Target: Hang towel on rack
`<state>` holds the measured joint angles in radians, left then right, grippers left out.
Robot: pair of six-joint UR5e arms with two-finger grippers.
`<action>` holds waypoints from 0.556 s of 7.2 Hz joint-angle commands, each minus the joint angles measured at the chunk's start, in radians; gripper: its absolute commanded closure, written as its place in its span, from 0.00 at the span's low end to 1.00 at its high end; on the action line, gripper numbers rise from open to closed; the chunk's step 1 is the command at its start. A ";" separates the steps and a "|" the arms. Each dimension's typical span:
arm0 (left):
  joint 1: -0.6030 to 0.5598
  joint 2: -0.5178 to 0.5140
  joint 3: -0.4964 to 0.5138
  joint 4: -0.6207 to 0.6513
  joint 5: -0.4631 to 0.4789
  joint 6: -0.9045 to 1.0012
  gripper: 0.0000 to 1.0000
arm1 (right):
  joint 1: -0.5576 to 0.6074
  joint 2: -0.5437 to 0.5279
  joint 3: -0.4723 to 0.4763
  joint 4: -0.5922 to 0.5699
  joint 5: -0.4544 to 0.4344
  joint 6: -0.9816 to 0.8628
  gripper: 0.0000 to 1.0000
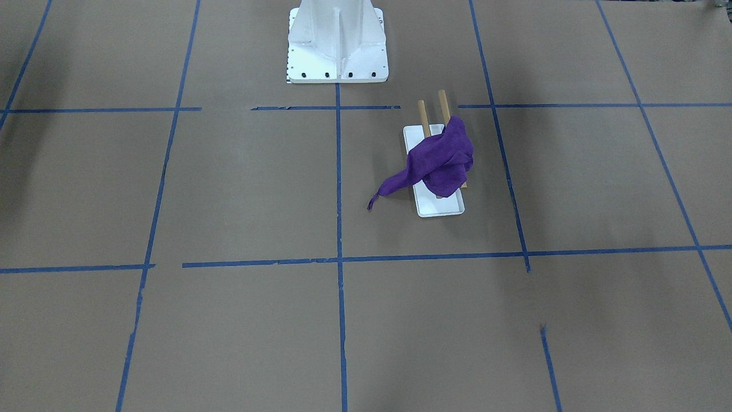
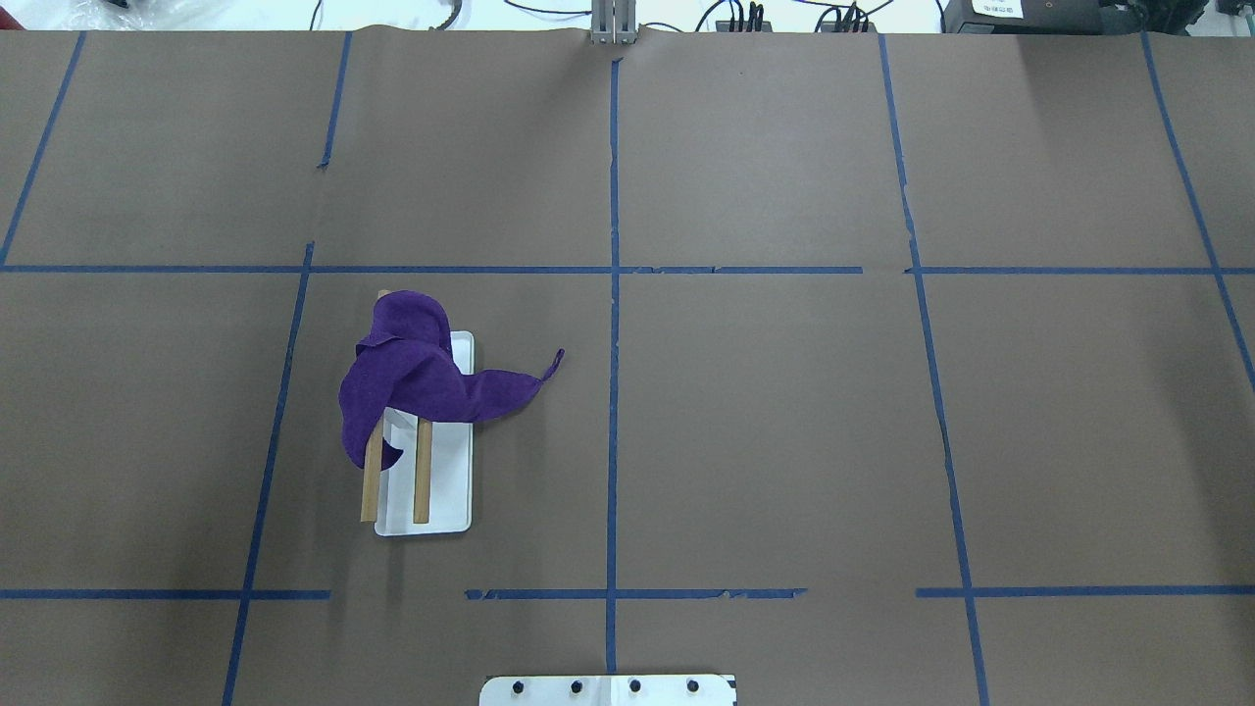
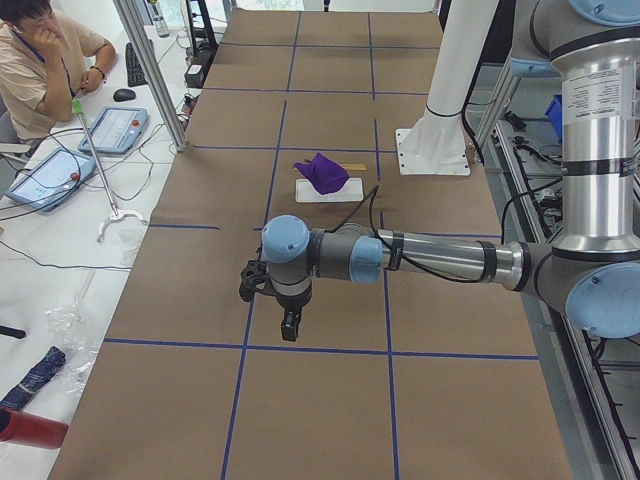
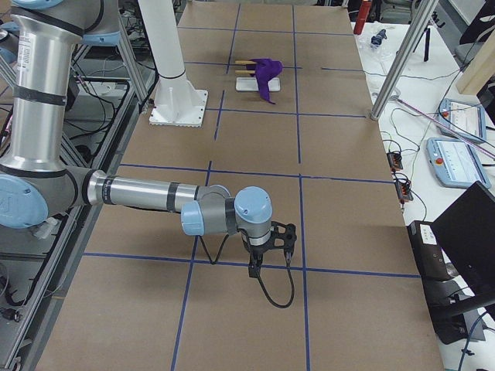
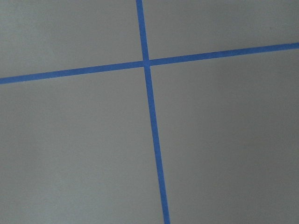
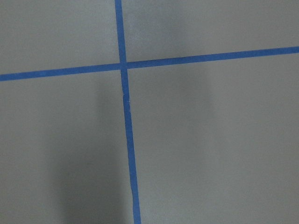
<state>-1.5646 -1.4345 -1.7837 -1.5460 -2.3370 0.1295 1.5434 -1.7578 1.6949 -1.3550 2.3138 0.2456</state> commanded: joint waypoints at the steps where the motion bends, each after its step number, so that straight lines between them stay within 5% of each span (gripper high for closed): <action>1: -0.009 0.003 -0.003 0.001 -0.001 0.013 0.00 | -0.003 0.012 0.005 -0.001 0.004 0.038 0.00; 4: -0.011 0.003 -0.002 0.001 -0.001 0.013 0.00 | -0.009 0.012 0.006 0.002 0.003 0.069 0.00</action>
<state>-1.5744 -1.4318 -1.7883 -1.5447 -2.3378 0.1425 1.5370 -1.7460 1.7008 -1.3534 2.3168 0.3091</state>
